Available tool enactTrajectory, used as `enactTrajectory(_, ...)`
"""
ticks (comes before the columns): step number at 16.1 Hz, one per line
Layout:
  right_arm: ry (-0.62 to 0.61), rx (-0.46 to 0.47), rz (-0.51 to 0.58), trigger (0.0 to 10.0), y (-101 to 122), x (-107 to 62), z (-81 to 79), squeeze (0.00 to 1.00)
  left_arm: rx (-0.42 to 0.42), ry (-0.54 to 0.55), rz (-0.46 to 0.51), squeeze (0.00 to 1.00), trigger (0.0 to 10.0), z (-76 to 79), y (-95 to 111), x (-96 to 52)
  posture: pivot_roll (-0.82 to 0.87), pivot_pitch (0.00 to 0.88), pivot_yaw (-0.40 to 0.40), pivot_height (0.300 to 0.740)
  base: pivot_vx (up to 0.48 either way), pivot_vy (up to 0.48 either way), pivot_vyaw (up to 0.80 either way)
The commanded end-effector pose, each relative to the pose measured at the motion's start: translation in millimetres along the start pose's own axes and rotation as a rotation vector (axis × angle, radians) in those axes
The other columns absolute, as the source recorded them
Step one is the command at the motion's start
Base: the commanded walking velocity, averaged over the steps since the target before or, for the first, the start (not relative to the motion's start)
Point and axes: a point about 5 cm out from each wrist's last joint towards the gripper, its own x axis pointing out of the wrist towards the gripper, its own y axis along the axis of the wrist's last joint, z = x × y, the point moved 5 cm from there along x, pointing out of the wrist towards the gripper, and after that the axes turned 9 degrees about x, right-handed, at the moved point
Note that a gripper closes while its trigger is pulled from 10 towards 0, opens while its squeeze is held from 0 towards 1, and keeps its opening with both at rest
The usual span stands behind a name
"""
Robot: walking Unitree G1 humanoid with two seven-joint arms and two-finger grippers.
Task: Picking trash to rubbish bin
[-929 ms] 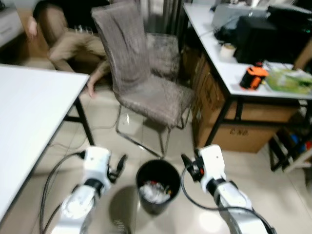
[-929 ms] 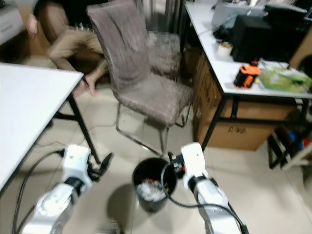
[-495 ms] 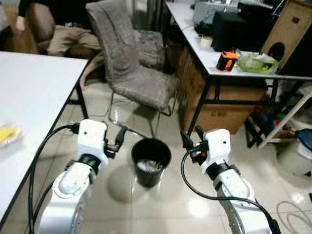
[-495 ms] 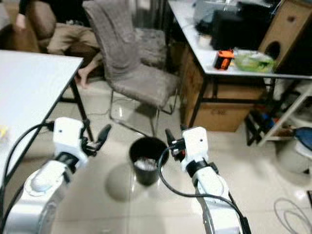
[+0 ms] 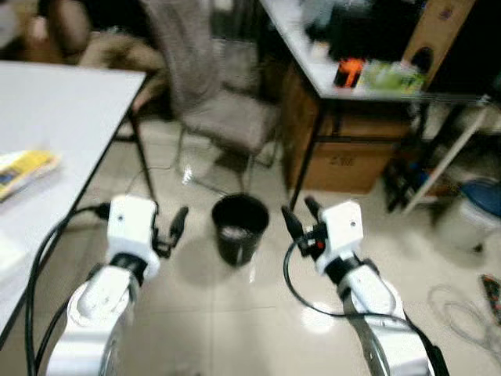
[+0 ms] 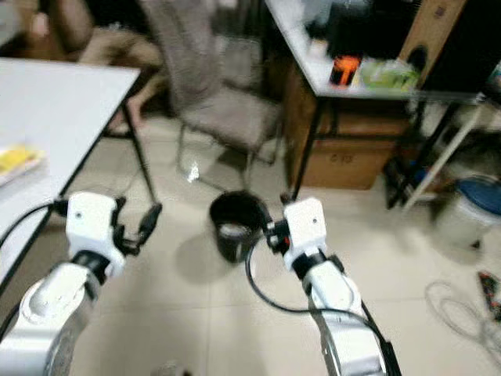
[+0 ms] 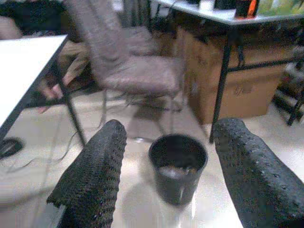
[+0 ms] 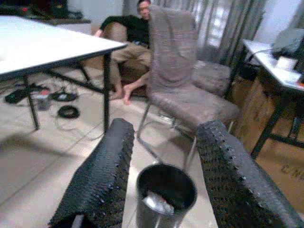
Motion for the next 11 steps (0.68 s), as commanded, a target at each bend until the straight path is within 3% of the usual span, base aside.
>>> enactTrajectory(1, -0.012, -0.067, 0.014, 10.0, 3, 1.3, 3.2, 0.00, 0.013, 0.010, 0.011, 0.00, 10.0, -1.2, 5, -3.2, 0.04, 0.000, -0.082, 0.740, -0.296, 0.000, 0.00)
enactTrajectory(3, -0.032, -0.103, 0.019, 10.0, 3, 2.3, 4.9, 0.00, 0.022, 0.036, 0.011, 0.00, 10.0, -5.6, 4, -4.6, 0.04, 0.000, -0.085, 0.740, -0.300, 0.000, 0.00)
enactTrajectory(5, -0.045, -0.130, 0.029, 10.0, 4, 4.0, 7.1, 0.00, 0.059, 0.148, 0.051, 0.00, 10.0, -20.8, 7, -6.7, 0.04, 0.000, -0.089, 0.740, -0.122, 0.000, 0.00)
enactTrajectory(7, -0.013, -0.119, 0.015, 10.0, 2, 5.5, 6.1, 0.00, 0.079, 0.261, 0.076, 0.00, 10.0, -38.8, 11, -7.8, 0.05, 0.000, -0.092, 0.740, 0.000, 0.000, 0.63)
enactTrajectory(11, 0.024, -0.112, 0.022, 10.0, 2, 6.6, -0.6, 0.00, 0.109, 0.237, 0.113, 0.00, 10.0, -34.8, 20, -4.3, 0.05, 0.000, -0.094, 0.740, 0.000, 0.000, 0.80)
